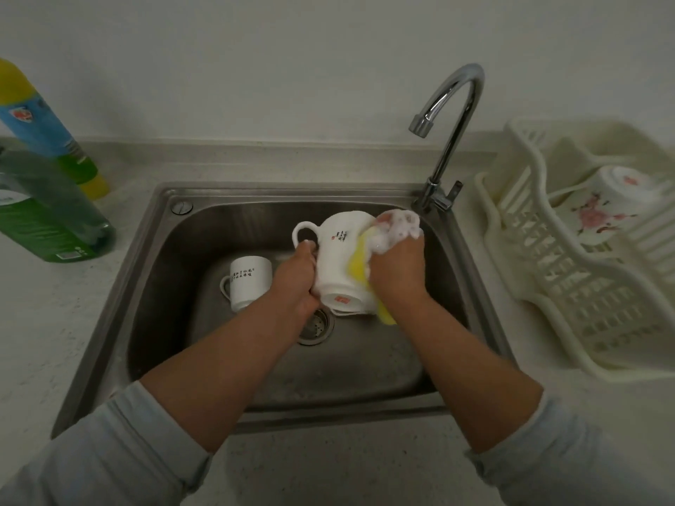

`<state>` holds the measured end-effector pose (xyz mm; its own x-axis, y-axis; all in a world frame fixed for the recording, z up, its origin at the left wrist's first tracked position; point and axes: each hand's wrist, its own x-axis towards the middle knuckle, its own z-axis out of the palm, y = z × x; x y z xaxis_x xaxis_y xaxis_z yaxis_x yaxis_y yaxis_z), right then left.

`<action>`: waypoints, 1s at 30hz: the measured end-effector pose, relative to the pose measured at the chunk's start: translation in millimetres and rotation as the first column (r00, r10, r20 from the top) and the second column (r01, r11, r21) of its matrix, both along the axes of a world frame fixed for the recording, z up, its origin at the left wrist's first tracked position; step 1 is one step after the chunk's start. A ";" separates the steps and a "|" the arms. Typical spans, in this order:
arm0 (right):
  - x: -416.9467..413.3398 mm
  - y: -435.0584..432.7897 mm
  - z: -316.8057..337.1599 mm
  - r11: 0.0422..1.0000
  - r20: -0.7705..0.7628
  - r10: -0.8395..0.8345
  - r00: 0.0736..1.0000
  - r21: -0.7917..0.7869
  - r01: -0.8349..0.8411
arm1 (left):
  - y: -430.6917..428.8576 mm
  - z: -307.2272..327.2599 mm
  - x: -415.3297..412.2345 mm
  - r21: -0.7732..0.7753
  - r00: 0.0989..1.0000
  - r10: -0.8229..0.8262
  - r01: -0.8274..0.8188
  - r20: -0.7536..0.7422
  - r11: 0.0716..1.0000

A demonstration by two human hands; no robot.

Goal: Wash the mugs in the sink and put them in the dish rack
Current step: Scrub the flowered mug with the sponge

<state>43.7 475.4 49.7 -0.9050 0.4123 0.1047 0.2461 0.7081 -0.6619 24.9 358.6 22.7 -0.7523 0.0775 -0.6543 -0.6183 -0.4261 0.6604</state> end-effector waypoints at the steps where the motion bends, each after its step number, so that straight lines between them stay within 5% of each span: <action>1: 2.4 -2.5 -5.3 0.994 0.040 0.041 0.998 0.100 -0.044 | -0.1 -2.1 -1.6 -0.011 1.000 -0.005 0.005 0.000 1.000; 5: -11.2 20.8 -2.9 0.976 0.092 0.040 0.995 0.211 -0.059 | 1.7 -10.1 7.5 -0.030 0.995 -0.101 0.102 0.025 0.994; 9: -6.5 22.4 12.6 0.989 0.063 -0.077 0.995 0.129 0.069 | 9.8 -9.4 3.0 0.040 0.995 -0.064 0.061 0.071 0.997; 12: 11.4 1.3 5.1 0.991 0.051 0.034 0.998 0.124 -0.040 | 9.0 -9.1 -4.5 0.039 0.998 -0.029 0.027 0.057 0.999; 17: -9.5 18.0 9.1 0.911 -0.156 0.188 0.970 -0.340 -0.231 | 2.6 -16.5 -5.7 0.071 0.995 -0.090 0.087 0.052 0.994; 22: -8.7 23.9 -3.1 0.883 -0.276 0.080 0.958 -0.426 -0.197 | 5.1 -10.6 -4.9 0.189 0.995 -0.054 0.037 0.082 0.981; 26: -3.8 24.3 -25.4 0.701 -0.127 -0.165 0.978 -0.712 0.026 | 5.3 -6.2 -4.5 0.093 0.999 -0.036 0.038 -0.013 0.995; 30: -17.9 31.5 -24.5 0.590 0.029 -0.181 0.983 -0.797 0.132 | 4.6 -5.4 -2.6 0.107 0.995 -0.050 0.059 -0.090 0.992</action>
